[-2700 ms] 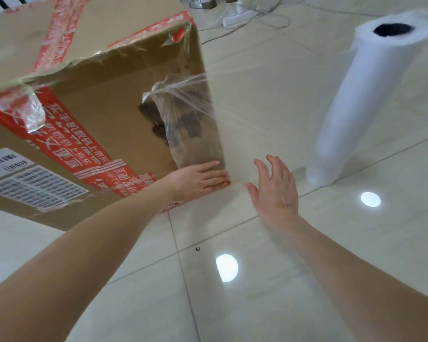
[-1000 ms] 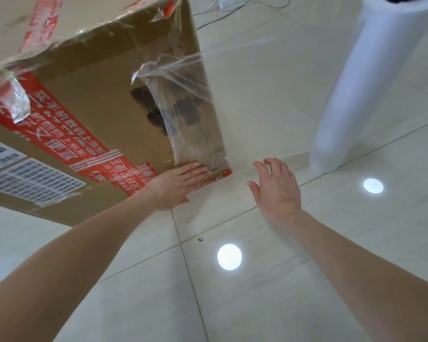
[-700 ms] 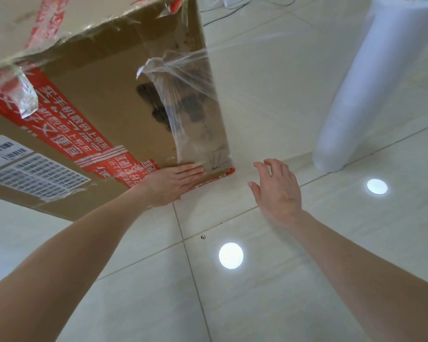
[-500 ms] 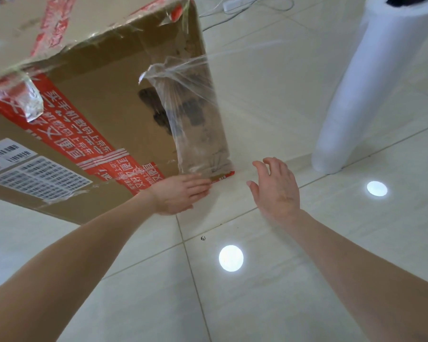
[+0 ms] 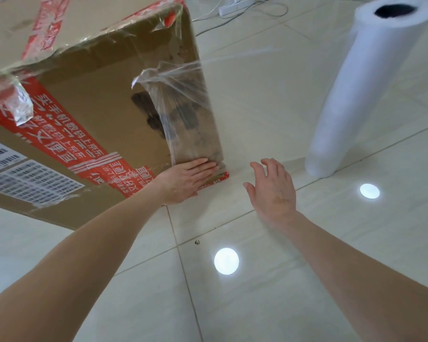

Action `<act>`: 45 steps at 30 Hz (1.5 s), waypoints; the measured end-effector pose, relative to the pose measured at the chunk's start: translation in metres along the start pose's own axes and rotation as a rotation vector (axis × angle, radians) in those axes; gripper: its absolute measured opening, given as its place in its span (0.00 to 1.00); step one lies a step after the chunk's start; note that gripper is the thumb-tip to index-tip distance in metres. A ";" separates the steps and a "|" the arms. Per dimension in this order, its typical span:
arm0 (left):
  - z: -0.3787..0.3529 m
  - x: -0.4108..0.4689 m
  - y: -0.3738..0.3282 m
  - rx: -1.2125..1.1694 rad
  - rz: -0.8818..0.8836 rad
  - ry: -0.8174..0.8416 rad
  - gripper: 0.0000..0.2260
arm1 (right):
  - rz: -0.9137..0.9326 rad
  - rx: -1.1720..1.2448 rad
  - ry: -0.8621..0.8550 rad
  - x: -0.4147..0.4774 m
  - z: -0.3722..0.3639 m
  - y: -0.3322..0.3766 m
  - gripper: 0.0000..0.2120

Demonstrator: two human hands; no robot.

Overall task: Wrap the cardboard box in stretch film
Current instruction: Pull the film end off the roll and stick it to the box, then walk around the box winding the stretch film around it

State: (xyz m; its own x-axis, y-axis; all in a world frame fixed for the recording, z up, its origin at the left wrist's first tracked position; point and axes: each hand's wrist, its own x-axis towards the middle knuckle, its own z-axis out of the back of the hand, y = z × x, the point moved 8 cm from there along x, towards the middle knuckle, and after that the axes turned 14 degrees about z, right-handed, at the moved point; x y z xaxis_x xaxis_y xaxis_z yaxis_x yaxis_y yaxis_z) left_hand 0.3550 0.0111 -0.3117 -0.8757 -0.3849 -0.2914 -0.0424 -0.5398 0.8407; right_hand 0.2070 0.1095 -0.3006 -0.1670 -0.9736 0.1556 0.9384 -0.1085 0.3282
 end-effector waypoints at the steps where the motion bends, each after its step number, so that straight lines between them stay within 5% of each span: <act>1: -0.002 -0.002 -0.001 0.021 -0.010 0.002 0.29 | 0.002 -0.004 0.012 0.000 -0.001 0.000 0.23; 11: -0.020 -0.013 -0.013 -0.075 -0.057 0.224 0.31 | -0.004 -0.012 0.045 -0.002 0.005 -0.006 0.24; 16: 0.023 -0.005 -0.013 -0.530 -0.069 0.212 0.22 | -0.011 -0.015 0.042 -0.002 0.013 -0.005 0.24; 19: 0.063 0.020 0.008 -0.781 0.129 0.074 0.20 | -0.022 -0.017 0.040 -0.002 0.020 -0.004 0.24; 25: 0.084 0.048 0.046 -1.038 0.477 0.083 0.19 | -0.042 -0.051 0.015 0.000 0.040 -0.014 0.25; 45: 0.199 0.029 0.139 -1.272 0.508 0.407 0.19 | -0.057 -0.001 0.297 0.003 0.199 0.015 0.25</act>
State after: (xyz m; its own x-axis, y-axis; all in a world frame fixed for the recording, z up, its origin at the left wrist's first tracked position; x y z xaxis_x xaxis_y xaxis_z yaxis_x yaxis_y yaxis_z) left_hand 0.2280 0.0741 -0.1119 -0.4593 -0.8031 -0.3796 0.8717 -0.4896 -0.0189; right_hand 0.1599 0.1450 -0.1095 -0.1239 -0.9820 -0.1426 0.9302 -0.1650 0.3278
